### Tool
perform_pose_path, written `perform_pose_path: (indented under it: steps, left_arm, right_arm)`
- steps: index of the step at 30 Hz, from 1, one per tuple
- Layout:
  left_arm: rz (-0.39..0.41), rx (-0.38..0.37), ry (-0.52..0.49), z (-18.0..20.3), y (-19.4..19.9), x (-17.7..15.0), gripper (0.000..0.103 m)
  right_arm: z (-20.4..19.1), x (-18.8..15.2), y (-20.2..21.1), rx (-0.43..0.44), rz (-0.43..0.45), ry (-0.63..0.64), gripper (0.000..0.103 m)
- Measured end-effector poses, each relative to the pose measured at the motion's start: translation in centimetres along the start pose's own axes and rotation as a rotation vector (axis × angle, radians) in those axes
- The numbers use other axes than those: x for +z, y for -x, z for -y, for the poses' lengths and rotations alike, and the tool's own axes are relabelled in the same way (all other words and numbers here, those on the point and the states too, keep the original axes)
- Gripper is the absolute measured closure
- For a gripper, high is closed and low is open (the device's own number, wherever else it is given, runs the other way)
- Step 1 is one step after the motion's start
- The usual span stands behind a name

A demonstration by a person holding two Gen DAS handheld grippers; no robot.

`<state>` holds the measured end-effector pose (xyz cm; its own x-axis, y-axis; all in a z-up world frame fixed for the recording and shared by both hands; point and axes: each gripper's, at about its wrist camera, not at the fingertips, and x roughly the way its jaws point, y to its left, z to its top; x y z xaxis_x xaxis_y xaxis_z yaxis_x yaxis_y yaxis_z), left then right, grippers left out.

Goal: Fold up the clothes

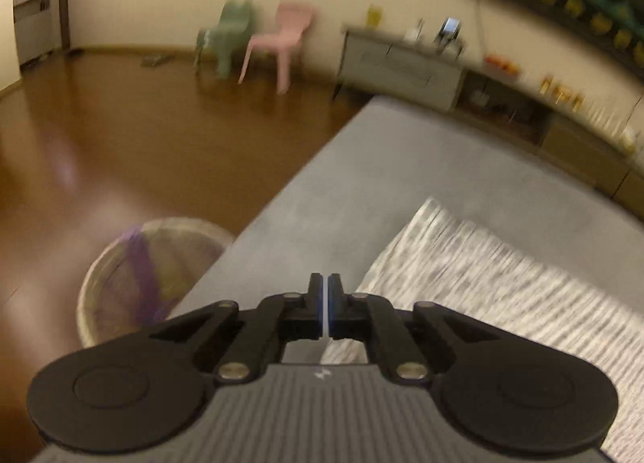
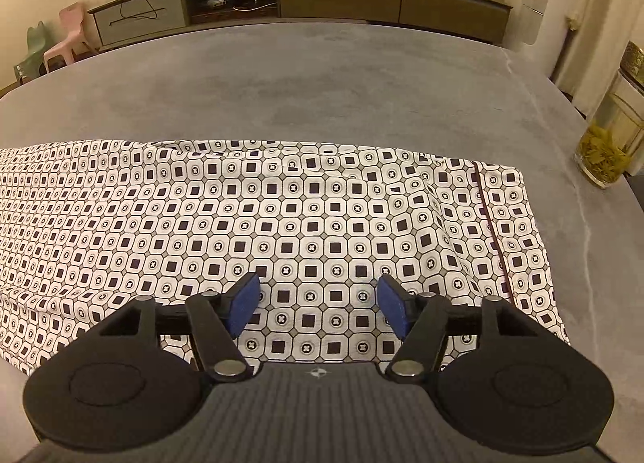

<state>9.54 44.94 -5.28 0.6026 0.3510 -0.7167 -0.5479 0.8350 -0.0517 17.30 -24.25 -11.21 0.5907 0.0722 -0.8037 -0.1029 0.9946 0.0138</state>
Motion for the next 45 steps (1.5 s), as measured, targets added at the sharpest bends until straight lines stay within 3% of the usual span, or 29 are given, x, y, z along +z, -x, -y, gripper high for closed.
perform_pose_path:
  steps: [2, 6, 9, 13, 17, 21, 23, 26, 28, 30, 33, 36, 38, 40, 42, 43, 45]
  left_arm:
    - [0.034, 0.023, -0.019, 0.5, 1.3, 0.1, 0.099]
    - [0.122, -0.137, -0.117, 4.8, 5.0, -0.1, 0.093]
    - [0.04, -0.155, -0.28, 9.8, 3.5, -1.7, 0.092]
    - [-0.046, -0.067, -0.432, 13.1, 1.2, -3.6, 0.092]
    - [-0.032, -0.067, -0.445, 13.3, 2.3, -4.0, 0.092]
    - [0.0, -0.14, -0.426, 14.9, 4.1, -4.1, 0.092]
    - [0.005, -0.226, -0.408, 16.6, 5.3, -4.3, 0.091]
    - [0.006, -0.377, -0.401, 20.1, 7.2, -4.8, 0.091]
    - [0.011, -0.476, -0.411, 22.8, 8.7, -5.5, 0.091]
    - [0.014, -0.564, -0.41, 25.4, 10.0, -6.1, 0.09]
    - [0.011, -0.676, -0.359, 28.5, 11.2, -6.8, 0.09]
    - [-0.058, -0.764, -0.282, 31.9, 10.5, -8.0, 0.09]
    - [-0.121, -0.777, -0.274, 34.9, 9.4, -9.4, 0.09]
    - [-0.183, -0.803, -0.293, 37.9, 8.4, -11.1, 0.09]
    - [-0.231, -0.822, -0.319, 40.5, 7.7, -12.7, 0.083]
    - [-0.248, -0.826, -0.337, 41.9, 7.6, -13.4, 0.075]
    - [-0.272, -0.828, -0.383, 44.7, 7.3, -14.6, 0.063]
  right_arm:
    - [0.7, 0.2, 0.1, 0.001, 0.0, -0.009, 0.033]
    - [3.6, 0.0, 0.9, -0.011, 0.01, -0.081, 0.034]
    - [6.3, -0.8, 1.7, -0.039, 0.026, -0.159, 0.034]
    - [9.4, -1.9, 3.4, -0.101, 0.076, -0.255, 0.034]
    - [12.3, -4.4, 5.8, -0.209, 0.176, -0.385, 0.022]
    - [12.2, -5.9, 4.3, -0.182, 0.142, -0.386, 0.023]
    - [12.3, -5.9, 3.8, -0.156, 0.121, -0.376, 0.031]
    - [9.0, -5.4, 2.0, -0.158, 0.11, -0.277, 0.056]
    - [7.6, -5.0, 2.4, -0.149, 0.115, -0.212, 0.088]
    - [6.0, -4.9, 3.0, -0.186, 0.136, -0.146, 0.091]
    - [0.6, -4.5, 5.8, -0.239, 0.282, 0.04, 0.092]
    - [-7.6, -5.2, 7.4, -0.148, 0.367, 0.222, 0.091]
    - [-11.4, -6.1, 6.0, -0.094, 0.36, 0.323, 0.086]
    - [-12.1, -6.5, 5.7, -0.033, 0.35, 0.352, 0.061]
    - [-11.5, -6.6, 6.1, 0.04, 0.35, 0.332, 0.043]
    - [-10.5, -6.5, 6.8, 0.088, 0.359, 0.286, 0.037]
    - [-8.5, -6.5, 8.3, 0.177, 0.375, 0.192, 0.035]
